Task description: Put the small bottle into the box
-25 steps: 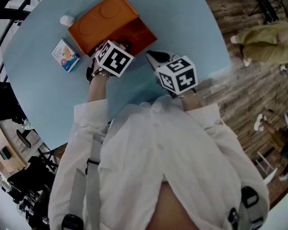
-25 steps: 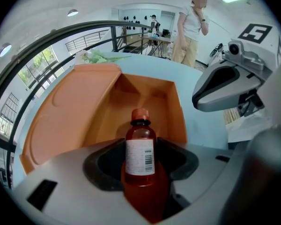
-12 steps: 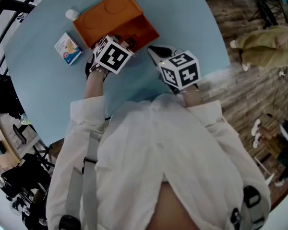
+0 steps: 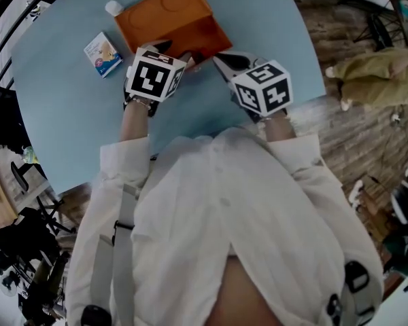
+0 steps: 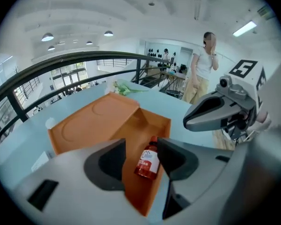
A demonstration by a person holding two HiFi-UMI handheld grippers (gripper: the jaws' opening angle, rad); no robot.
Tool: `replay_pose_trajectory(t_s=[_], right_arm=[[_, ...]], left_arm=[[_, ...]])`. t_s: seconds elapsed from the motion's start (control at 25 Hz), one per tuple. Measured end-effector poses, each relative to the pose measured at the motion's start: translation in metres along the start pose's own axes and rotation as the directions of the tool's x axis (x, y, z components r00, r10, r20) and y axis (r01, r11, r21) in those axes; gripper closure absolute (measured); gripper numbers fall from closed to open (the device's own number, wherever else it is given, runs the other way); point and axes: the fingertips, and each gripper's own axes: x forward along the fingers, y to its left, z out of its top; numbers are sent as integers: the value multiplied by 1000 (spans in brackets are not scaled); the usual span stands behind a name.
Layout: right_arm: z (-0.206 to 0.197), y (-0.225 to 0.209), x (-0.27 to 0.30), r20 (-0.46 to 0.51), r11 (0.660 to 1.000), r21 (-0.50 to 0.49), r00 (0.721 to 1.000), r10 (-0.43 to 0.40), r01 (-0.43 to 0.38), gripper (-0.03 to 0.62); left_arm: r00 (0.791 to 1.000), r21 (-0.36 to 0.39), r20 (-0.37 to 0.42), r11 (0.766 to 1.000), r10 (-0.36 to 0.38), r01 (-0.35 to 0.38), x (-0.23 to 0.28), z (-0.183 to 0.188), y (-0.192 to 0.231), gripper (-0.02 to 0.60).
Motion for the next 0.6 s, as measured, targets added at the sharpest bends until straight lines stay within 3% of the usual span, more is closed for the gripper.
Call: replay_pose_trajectory(t_s=[0.2, 0.28, 0.4, 0.6], right_arm=[[17, 11, -4, 18, 996, -74, 999, 47, -46, 591], [24, 16, -5, 16, 992, -110, 998, 59, -57, 591], [35, 25, -4, 17, 985, -156, 997, 77, -74, 591], [42, 44, 8, 19, 969, -217, 992, 124, -117, 591]], left_arm=[[997, -59, 71, 998, -25, 29, -25, -1, -12, 378], [994, -82, 112, 997, -2, 11, -35, 2, -12, 411], [984, -116, 166, 993, 58, -39, -50, 6, -8, 510], [970, -167, 225, 985, 89, -52, -64, -3, 0, 541]])
